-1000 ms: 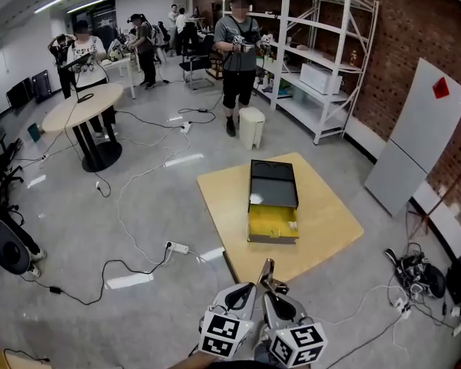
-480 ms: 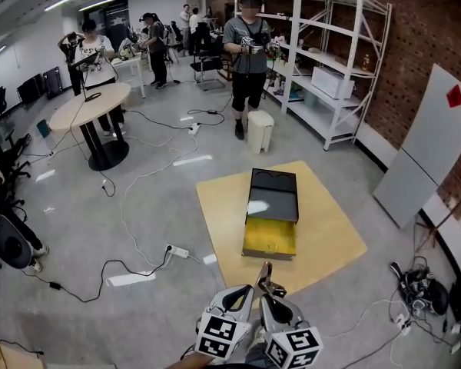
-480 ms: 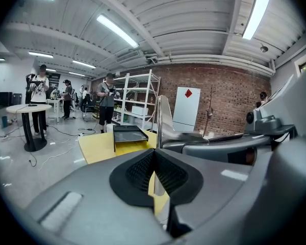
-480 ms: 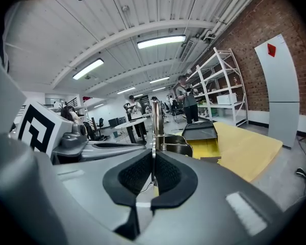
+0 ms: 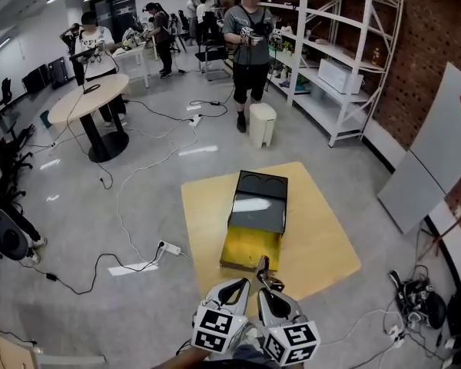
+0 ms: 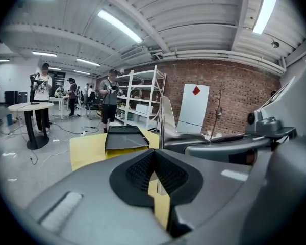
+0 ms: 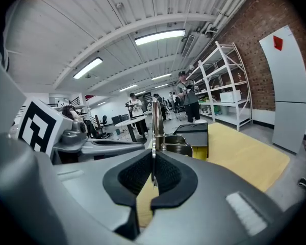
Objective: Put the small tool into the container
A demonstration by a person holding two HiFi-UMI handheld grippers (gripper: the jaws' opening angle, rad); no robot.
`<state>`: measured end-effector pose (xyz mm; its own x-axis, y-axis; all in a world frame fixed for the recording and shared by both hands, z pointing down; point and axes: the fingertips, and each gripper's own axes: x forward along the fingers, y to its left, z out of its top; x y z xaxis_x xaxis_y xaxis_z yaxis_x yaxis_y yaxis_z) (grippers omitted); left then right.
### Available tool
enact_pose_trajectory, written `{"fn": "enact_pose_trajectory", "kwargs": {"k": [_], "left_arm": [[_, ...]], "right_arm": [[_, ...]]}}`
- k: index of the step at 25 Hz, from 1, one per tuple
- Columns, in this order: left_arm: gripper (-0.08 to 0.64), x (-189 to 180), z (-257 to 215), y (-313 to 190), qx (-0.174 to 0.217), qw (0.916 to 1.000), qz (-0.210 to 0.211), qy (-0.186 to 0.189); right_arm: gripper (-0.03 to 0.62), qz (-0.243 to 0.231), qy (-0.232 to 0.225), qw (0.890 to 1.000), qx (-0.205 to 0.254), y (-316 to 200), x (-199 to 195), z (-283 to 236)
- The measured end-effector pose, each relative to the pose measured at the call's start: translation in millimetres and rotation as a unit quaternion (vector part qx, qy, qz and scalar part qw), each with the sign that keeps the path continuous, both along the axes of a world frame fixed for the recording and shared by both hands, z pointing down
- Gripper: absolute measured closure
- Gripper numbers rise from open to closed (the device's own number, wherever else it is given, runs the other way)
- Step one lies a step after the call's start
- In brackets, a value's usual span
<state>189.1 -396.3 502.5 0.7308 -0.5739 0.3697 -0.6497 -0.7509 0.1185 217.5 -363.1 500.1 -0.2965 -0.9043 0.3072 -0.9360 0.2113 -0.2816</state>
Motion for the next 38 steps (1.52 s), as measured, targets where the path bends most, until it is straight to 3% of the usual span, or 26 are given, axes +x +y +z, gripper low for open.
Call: {"fn": "enact_pose_trajectory", "kwargs": {"k": [4, 11, 14, 22, 27, 33, 38], "left_arm": [[0.554, 94.8, 2.4, -59.9, -0.005, 0.9999, -0.015, -0.004], [0.554, 208.4, 7.0, -124.7, -0.002, 0.9987, -0.049, -0.018], [0.554, 233.4, 16.7, -135.0, -0.005, 0.9978, -0.063, -0.021], [0.554, 179.7, 47.9, -209.0, -0.015, 0.9951, -0.096, -0.021], [0.554, 149.8, 55.4, -279.1, -0.029, 0.9953, -0.092, -0.008], [0.554, 95.9, 73.4, -358.1, -0.029, 0.9972, -0.068, -0.006], [0.554, 44.2, 65.9, -422.2, -0.030, 0.9978, -0.059, -0.001]], "right_arm": [[0.584, -0.016, 0.002, 1.000, -0.005, -61.9, 96.9, 3.8], [0.584, -0.056, 0.021, 0.998, -0.004, -129.0, 216.0, 6.6], [0.584, -0.084, 0.046, 0.995, -0.009, -142.2, 242.4, 16.1], [0.584, -0.151, 0.113, 0.982, -0.033, -230.1, 203.2, 51.1], [0.584, -0.173, 0.159, 0.971, -0.040, -304.9, 171.0, 58.9], [0.584, -0.212, 0.192, 0.955, -0.078, -385.8, 110.4, 84.2], [0.584, -0.245, 0.234, 0.932, -0.126, -447.5, 60.7, 92.2]]}}
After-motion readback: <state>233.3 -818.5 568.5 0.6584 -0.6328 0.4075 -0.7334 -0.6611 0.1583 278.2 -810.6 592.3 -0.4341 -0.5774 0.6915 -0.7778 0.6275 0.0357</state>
